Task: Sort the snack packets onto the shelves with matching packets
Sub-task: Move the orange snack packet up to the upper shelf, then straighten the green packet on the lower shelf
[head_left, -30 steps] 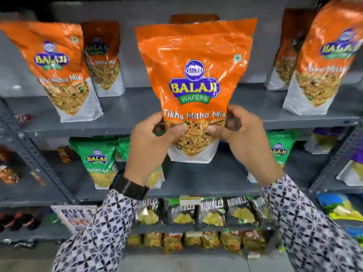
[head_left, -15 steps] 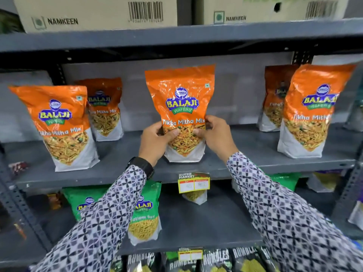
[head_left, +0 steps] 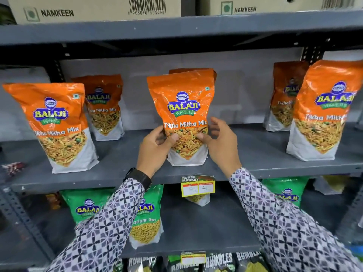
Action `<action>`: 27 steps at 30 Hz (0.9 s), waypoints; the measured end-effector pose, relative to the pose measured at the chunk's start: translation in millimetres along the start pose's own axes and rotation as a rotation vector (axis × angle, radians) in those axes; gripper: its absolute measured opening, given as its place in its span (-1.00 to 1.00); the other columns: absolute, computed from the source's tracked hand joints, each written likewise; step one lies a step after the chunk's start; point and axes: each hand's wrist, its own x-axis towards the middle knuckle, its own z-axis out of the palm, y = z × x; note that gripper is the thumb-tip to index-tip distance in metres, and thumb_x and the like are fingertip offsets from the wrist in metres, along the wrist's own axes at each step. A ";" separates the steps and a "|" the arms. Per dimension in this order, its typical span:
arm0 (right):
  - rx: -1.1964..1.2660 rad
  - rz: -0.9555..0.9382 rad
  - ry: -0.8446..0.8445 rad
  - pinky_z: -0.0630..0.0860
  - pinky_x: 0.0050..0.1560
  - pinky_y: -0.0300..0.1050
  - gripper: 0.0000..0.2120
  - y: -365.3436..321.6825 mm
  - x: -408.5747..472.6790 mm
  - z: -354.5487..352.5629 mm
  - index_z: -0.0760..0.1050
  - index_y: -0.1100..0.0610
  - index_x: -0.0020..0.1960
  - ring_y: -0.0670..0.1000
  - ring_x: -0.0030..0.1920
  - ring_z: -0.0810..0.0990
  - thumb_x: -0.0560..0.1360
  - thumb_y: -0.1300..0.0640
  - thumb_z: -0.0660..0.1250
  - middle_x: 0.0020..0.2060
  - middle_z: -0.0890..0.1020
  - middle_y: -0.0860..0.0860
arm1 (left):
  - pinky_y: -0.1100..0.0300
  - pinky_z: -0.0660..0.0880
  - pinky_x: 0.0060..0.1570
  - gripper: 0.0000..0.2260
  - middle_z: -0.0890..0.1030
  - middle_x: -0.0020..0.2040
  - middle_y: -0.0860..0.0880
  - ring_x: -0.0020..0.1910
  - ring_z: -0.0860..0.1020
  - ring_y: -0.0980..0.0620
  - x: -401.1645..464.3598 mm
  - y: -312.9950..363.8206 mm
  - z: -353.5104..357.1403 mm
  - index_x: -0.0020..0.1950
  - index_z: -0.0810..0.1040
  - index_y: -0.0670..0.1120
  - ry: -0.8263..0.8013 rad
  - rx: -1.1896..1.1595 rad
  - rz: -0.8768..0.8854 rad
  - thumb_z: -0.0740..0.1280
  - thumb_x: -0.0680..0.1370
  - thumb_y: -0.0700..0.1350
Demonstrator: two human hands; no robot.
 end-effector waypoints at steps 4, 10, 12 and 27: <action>0.062 -0.158 0.027 0.66 0.05 -0.07 -0.66 2.4 -48.3 5.4 0.55 0.04 0.24 -0.03 0.05 0.63 0.50 0.19 0.52 0.12 0.64 0.00 | 0.47 0.53 0.01 -0.60 0.69 0.17 0.08 0.06 0.66 0.26 -41.7 -9.5 -17.4 0.42 0.58 0.02 0.157 0.021 0.024 0.47 0.58 -0.06; 0.108 -0.115 -0.279 0.59 -0.08 -0.33 -0.78 40.9 -127.4 46.6 0.66 0.16 0.11 -0.11 -0.10 0.67 0.48 0.30 0.51 -0.05 0.68 -0.04 | 0.32 0.56 0.07 -0.77 0.71 0.01 0.11 -0.06 0.64 0.25 -124.1 -80.6 -46.9 0.22 0.65 0.01 0.379 0.055 -0.078 0.45 0.59 -0.19; 0.062 -0.020 -0.435 0.59 -0.06 -0.33 -0.77 73.6 -146.8 72.9 0.65 0.19 0.14 -0.11 -0.12 0.66 0.49 0.30 0.50 -0.07 0.66 -0.06 | 0.14 0.59 0.15 -0.79 0.70 0.00 0.06 -0.05 0.64 0.18 -141.8 -114.5 -57.1 0.22 0.65 -0.03 0.346 0.098 -0.239 0.45 0.59 -0.16; -0.258 0.503 -0.762 0.58 0.08 -0.12 -0.31 172.9 -151.0 205.1 0.43 0.18 0.45 0.16 0.24 0.67 0.39 0.26 0.61 0.26 0.68 0.16 | -0.07 0.46 0.36 -0.39 0.59 0.32 -0.05 0.38 0.54 -0.17 -136.9 -250.3 -83.6 0.53 0.39 -0.14 -0.106 0.224 -0.772 0.51 0.54 -0.03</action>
